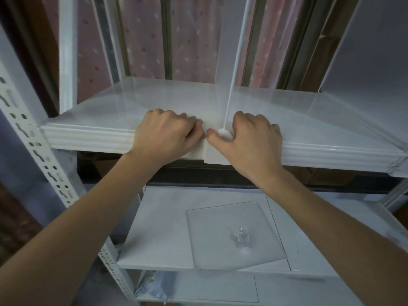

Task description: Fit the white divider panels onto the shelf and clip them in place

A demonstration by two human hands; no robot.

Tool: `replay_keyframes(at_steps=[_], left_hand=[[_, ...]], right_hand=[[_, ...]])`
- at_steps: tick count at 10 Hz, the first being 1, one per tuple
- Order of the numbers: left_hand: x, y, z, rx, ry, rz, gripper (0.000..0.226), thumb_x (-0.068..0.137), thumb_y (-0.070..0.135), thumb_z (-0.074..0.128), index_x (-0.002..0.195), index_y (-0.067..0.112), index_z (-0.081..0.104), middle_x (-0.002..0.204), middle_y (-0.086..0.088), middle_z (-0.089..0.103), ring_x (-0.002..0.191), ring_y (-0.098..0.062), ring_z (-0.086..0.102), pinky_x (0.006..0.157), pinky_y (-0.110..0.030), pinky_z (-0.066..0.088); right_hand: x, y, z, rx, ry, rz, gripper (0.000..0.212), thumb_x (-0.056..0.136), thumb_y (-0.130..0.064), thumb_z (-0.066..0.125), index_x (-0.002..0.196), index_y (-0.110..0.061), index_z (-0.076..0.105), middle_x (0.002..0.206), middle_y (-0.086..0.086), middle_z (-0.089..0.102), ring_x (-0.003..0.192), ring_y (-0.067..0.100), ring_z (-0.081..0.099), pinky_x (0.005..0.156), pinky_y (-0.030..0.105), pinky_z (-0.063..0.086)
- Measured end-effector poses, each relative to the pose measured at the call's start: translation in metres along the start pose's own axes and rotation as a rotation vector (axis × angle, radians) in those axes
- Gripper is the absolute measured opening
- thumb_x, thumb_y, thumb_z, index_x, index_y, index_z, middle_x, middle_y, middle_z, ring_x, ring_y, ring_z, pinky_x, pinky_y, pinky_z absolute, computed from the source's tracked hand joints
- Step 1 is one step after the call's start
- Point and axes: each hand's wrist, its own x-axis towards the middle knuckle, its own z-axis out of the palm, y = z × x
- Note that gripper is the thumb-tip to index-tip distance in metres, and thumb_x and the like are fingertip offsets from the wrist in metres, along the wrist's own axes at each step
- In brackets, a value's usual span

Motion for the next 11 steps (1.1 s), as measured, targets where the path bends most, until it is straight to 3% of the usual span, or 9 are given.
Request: replay_keyframes(at_steps=[3,4,5,6,7,8,9,10,11], left_hand=[[0.001,-0.002,0.003,-0.008,0.0,-0.001,0.048,0.101,0.026,0.05,0.057,0.006,0.054,0.043,-0.008,0.046,0.034,-0.035,0.043,0.046,-0.032,0.038],[0.0,-0.002,0.006,0.009,-0.034,-0.019,0.048,0.102,0.03,0.044,0.063,0.007,0.061,0.049,-0.006,0.053,0.039,-0.036,0.049,0.047,-0.035,0.042],[-0.002,-0.003,0.008,0.018,-0.103,-0.018,0.049,0.105,0.034,0.037,0.071,0.011,0.062,0.056,-0.002,0.055,0.043,-0.03,0.052,0.049,-0.036,0.045],[0.001,0.005,0.001,-0.026,-0.139,-0.124,0.042,0.102,0.034,0.038,0.071,0.015,0.061,0.056,0.002,0.052,0.044,-0.021,0.047,0.051,-0.031,0.042],[0.002,0.033,-0.02,-0.059,0.017,-0.342,0.035,0.101,0.024,0.052,0.071,0.013,0.066,0.057,-0.001,0.055,0.046,-0.02,0.044,0.051,-0.028,0.037],[0.012,0.091,-0.053,-0.189,0.219,-0.109,0.031,0.098,0.018,0.052,0.074,0.01,0.068,0.061,-0.001,0.059,0.051,-0.018,0.05,0.045,-0.029,0.039],[0.045,0.143,-0.064,-0.271,0.003,0.247,0.028,0.095,0.027,0.055,0.071,0.014,0.062,0.064,0.0,0.058,0.056,-0.02,0.049,0.047,-0.029,0.034],[0.101,0.177,-0.042,-0.268,-0.286,0.182,0.027,0.099,0.035,0.05,0.081,0.019,0.062,0.079,0.0,0.065,0.069,-0.019,0.057,0.061,-0.031,0.039],[0.152,0.181,-0.001,-0.247,-0.491,-0.017,0.025,0.102,0.036,0.049,0.094,0.019,0.065,0.098,-0.005,0.069,0.087,-0.025,0.063,0.072,-0.034,0.045]], right_hand=[[0.001,0.006,0.001,0.078,-0.023,-0.009,0.048,0.083,-0.056,0.05,0.066,-0.012,0.053,0.056,0.0,0.049,0.057,0.022,0.051,0.064,0.042,0.051],[-0.001,0.01,-0.001,0.063,-0.026,-0.033,0.051,0.085,-0.058,0.052,0.064,-0.011,0.053,0.055,0.001,0.05,0.056,0.022,0.05,0.062,0.042,0.051],[0.001,0.012,-0.012,0.087,-0.106,-0.085,0.065,0.087,-0.073,0.044,0.066,-0.012,0.052,0.058,0.0,0.049,0.058,0.021,0.051,0.06,0.041,0.05],[-0.002,0.028,-0.034,0.264,-0.197,-0.067,0.059,0.089,-0.072,0.046,0.075,-0.015,0.053,0.067,-0.002,0.052,0.067,0.017,0.051,0.063,0.04,0.049],[-0.017,0.064,-0.061,0.295,-0.092,-0.094,0.036,0.093,-0.049,0.057,0.078,-0.017,0.052,0.071,-0.005,0.054,0.071,0.015,0.05,0.065,0.037,0.048],[-0.023,0.109,-0.078,0.268,-0.055,-0.016,0.022,0.092,-0.033,0.063,0.078,-0.018,0.055,0.072,-0.005,0.057,0.071,0.015,0.055,0.066,0.035,0.049],[-0.004,0.15,-0.083,0.251,-0.086,0.112,0.016,0.09,-0.02,0.071,0.08,-0.015,0.059,0.072,-0.001,0.063,0.068,0.017,0.06,0.067,0.039,0.054],[0.026,0.181,-0.083,0.131,-0.193,0.18,0.009,0.091,-0.021,0.066,0.085,-0.015,0.062,0.077,0.0,0.067,0.071,0.017,0.062,0.073,0.043,0.059],[0.05,0.196,-0.086,0.046,-0.324,0.187,0.007,0.092,-0.025,0.059,0.09,-0.02,0.062,0.092,0.002,0.07,0.081,0.021,0.064,0.08,0.042,0.059]])
